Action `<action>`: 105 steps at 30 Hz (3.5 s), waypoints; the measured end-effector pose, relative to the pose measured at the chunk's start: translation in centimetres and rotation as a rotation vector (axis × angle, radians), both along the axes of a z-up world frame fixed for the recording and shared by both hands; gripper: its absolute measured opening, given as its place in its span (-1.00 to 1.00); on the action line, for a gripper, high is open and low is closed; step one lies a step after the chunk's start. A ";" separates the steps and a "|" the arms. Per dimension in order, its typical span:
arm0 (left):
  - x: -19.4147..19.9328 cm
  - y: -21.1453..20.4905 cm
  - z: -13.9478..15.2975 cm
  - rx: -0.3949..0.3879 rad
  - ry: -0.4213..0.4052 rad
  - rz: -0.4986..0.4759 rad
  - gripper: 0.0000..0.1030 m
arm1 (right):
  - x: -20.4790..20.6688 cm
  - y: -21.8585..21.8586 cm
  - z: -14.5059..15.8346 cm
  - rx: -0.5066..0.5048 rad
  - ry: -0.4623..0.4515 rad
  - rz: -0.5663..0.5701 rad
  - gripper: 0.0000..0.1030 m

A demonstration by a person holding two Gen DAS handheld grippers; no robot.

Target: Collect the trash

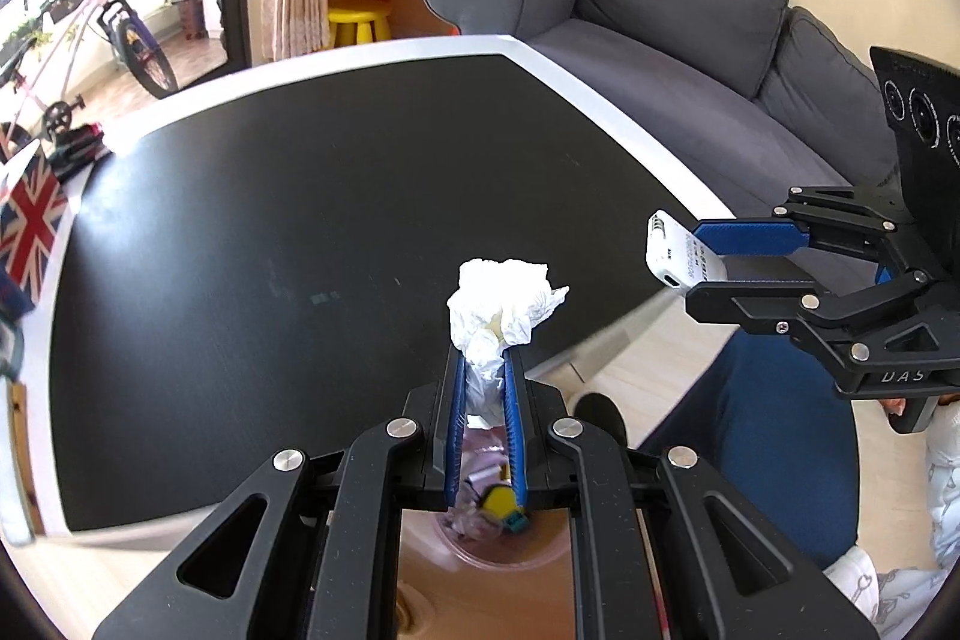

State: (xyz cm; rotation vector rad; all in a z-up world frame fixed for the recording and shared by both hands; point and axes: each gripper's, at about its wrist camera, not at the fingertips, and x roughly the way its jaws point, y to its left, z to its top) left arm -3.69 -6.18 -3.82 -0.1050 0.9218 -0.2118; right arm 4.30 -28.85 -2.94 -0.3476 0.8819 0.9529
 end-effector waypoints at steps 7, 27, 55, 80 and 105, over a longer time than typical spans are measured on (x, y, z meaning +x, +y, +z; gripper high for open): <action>-2.1 -1.4 -0.4 -0.014 0.010 -0.032 -0.77 | -2.3 -1.4 -2.8 -0.021 0.056 -0.002 -0.21; -3.3 -2.4 -1.5 -0.012 0.039 -0.053 -0.77 | -1.9 -2.2 -4.3 0.006 0.094 -0.056 0.87; -2.7 -3.0 -2.6 -0.035 0.048 -0.057 0.85 | -0.7 -4.7 -3.7 0.021 0.096 -0.134 0.88; -2.5 -1.5 -0.7 -0.031 0.019 -0.010 0.85 | 0.0 -3.6 -2.4 0.039 0.083 -0.127 0.89; 4.1 4.9 3.3 0.021 -0.075 0.106 0.85 | 8.0 2.2 2.8 0.078 -0.021 -0.109 0.90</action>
